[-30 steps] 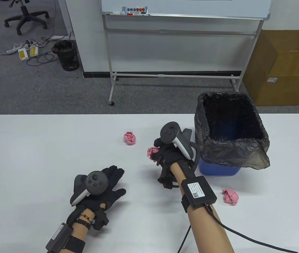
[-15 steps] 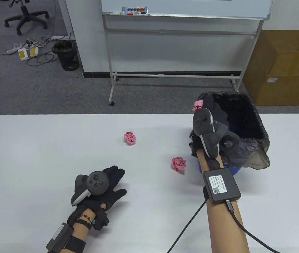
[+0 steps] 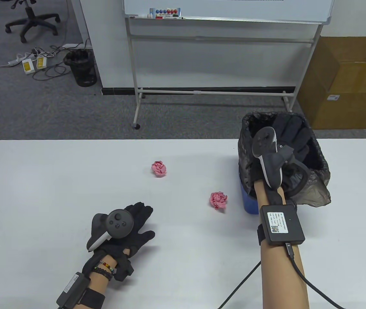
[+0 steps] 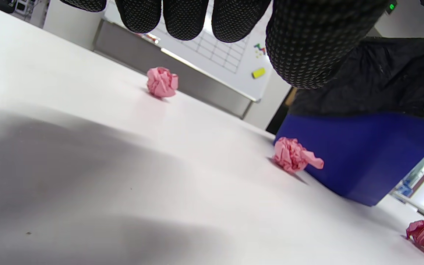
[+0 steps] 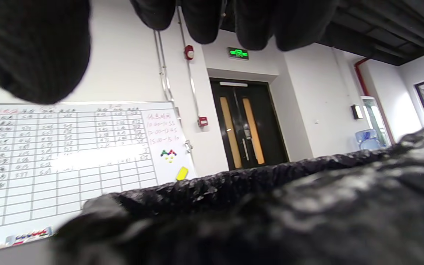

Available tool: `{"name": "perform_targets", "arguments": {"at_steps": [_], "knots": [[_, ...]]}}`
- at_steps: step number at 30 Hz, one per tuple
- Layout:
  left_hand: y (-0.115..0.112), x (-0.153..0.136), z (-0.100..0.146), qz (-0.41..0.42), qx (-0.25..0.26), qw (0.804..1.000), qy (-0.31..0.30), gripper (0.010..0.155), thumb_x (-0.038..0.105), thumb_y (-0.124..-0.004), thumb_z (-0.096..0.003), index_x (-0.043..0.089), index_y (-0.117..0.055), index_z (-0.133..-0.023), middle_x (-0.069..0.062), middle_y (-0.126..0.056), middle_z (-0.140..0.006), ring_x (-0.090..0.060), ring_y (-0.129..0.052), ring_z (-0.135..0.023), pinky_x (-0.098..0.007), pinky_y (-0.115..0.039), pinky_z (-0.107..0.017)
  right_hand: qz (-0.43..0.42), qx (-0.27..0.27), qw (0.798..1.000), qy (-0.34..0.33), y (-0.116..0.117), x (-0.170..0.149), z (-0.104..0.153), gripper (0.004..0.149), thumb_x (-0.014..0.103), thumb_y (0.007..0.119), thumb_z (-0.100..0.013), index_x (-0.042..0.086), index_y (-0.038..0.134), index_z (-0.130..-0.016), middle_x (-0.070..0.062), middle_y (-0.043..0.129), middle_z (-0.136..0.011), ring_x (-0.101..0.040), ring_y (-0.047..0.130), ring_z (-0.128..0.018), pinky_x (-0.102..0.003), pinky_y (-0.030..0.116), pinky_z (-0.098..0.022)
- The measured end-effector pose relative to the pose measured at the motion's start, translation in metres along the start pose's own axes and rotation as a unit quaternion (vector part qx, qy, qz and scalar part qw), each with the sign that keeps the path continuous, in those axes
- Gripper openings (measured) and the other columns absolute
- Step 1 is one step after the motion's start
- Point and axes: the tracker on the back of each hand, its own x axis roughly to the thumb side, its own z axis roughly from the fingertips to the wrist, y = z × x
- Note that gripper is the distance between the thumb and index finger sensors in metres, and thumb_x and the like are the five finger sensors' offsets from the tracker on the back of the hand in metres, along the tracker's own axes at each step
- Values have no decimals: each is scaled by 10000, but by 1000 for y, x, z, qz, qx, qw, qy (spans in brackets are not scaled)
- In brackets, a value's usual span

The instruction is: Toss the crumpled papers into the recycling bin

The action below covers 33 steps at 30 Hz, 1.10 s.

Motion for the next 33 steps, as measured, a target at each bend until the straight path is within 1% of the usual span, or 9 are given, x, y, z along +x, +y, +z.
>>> {"name": "perform_targets", "arguments": {"at_steps": [3,6,9,10,11,15,17,25,33], "knots": [[0,0,0,1,1,1000,0,777,484,-827,-460,219,-497,-1111,-146,-429,-1221,-462,-441,-1113,-671,-438,-750,-8,6,1000,-25,1,11,7,980,608,867,-295,320,376,-1093,-22,435,-1189,-387,500,-1112,-542,553,-762],[0,0,0,0,0,1000,0,776,484,-827,-460,220,-498,-1111,-146,-427,-1222,-461,-439,-1114,-671,-439,-750,-11,20,997,-69,2,27,19,969,602,867,-301,320,385,-1093,-22,447,-1187,-354,497,-1120,-538,550,-764],[-1,0,0,-2,-1,1000,0,777,485,-827,-459,219,-498,-1111,-147,-427,-1221,-462,-439,-1114,-674,-437,-749,-11,48,991,-125,6,45,35,955,601,862,-307,320,398,-1094,-21,462,-1185,-345,503,-1119,-531,555,-764],[0,0,0,-2,-1,1000,0,777,486,-826,-459,220,-498,-1111,-146,-428,-1221,-463,-439,-1113,-674,-436,-749,-9,55,990,-133,8,49,38,958,605,859,-307,319,395,-1095,-18,462,-1187,-342,507,-1120,-531,557,-764],[0,0,0,-2,0,1000,0,777,486,-826,-459,221,-497,-1111,-145,-427,-1222,-462,-437,-1114,-674,-435,-750,-13,76,984,-160,11,57,46,953,602,857,-311,322,394,-1095,-14,459,-1188,-342,501,-1121,-533,554,-765],[1,0,0,0,2,1000,2,778,486,-826,-459,220,-497,-1112,-144,-426,-1223,-464,-435,-1114,-675,-435,-749,1,109,975,-195,21,73,63,946,603,854,-316,327,396,-1097,-11,476,-1187,-324,530,-1123,-534,561,-764],[1,0,0,-1,1,1000,2,777,486,-826,-460,220,-497,-1112,-145,-425,-1223,-462,-434,-1115,-675,-434,-749,3,129,969,-212,32,81,73,943,603,852,-315,327,402,-1096,-11,484,-1185,-333,541,-1116,-529,570,-761],[2,0,1,0,2,1000,4,777,486,-826,-460,223,-496,-1112,-145,-420,-1224,-463,-431,-1116,-677,-432,-750,30,182,955,-231,80,93,98,935,598,853,-320,330,403,-1094,-13,496,-1179,-334,580,-1103,-517,605,-748],[3,0,1,-2,4,1000,5,778,487,-826,-459,223,-496,-1112,-143,-421,-1224,-461,-430,-1117,-675,-432,-752,55,231,948,-210,133,89,112,933,594,856,-321,328,403,-1092,-15,500,-1176,-339,597,-1095,-518,630,-738]]}}
